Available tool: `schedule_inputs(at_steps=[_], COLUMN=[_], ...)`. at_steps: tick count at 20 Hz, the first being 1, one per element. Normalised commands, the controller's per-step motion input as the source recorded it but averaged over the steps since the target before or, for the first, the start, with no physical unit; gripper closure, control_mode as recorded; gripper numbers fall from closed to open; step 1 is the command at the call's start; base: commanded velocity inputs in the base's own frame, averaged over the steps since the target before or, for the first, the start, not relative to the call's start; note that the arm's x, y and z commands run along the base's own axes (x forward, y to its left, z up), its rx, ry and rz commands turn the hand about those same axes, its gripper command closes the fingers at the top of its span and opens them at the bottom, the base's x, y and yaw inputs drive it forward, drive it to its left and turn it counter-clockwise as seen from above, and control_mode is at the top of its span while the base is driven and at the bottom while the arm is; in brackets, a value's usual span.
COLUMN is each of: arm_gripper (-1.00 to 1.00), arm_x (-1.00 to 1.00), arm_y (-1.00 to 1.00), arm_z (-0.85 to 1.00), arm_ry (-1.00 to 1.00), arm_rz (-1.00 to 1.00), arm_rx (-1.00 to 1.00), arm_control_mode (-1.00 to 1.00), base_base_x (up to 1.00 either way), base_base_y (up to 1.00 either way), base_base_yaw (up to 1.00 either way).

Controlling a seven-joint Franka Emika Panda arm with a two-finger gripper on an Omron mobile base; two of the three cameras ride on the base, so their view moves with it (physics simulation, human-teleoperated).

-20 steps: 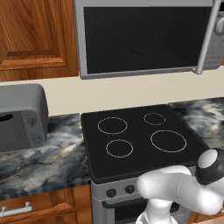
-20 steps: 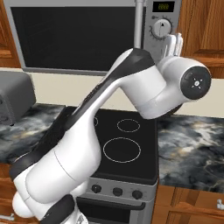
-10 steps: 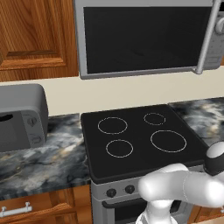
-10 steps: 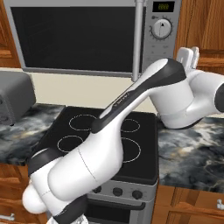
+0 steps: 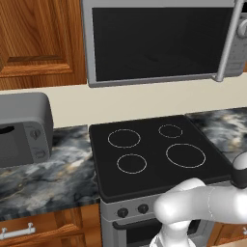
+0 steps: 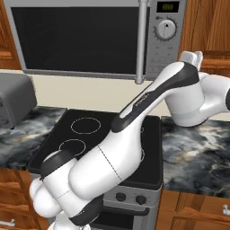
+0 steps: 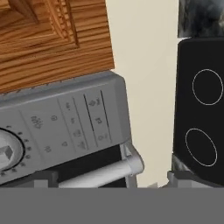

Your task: Transport the fish from the fridge to the microwave and turn on the microwave.

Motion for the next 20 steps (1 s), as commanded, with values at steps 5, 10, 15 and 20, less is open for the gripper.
schedule_inputs(at_steps=[5, 10, 15, 20], arm_gripper=[-1.0, -1.0, -1.0, -1.0], arm_x=[0.29, 0.35, 0.34, 0.34], arm_y=[0.15, 0.08, 0.06, 0.03], arm_z=[-0.27, -0.27, -0.23, -0.21], arm_ry=[0.0, 0.0, 0.0, 0.0], arm_rz=[0.03, 0.0, 0.01, 0.0], arm_rx=[0.0, 0.0, 0.0, 0.0], arm_control_mode=[-1.0, -1.0, -1.0, -1.0], base_base_x=[0.0, 0.0, 0.0, 0.0], base_base_y=[0.0, 0.0, 0.0, 0.0], base_base_yaw=[0.0, 0.0, 0.0, 0.0])
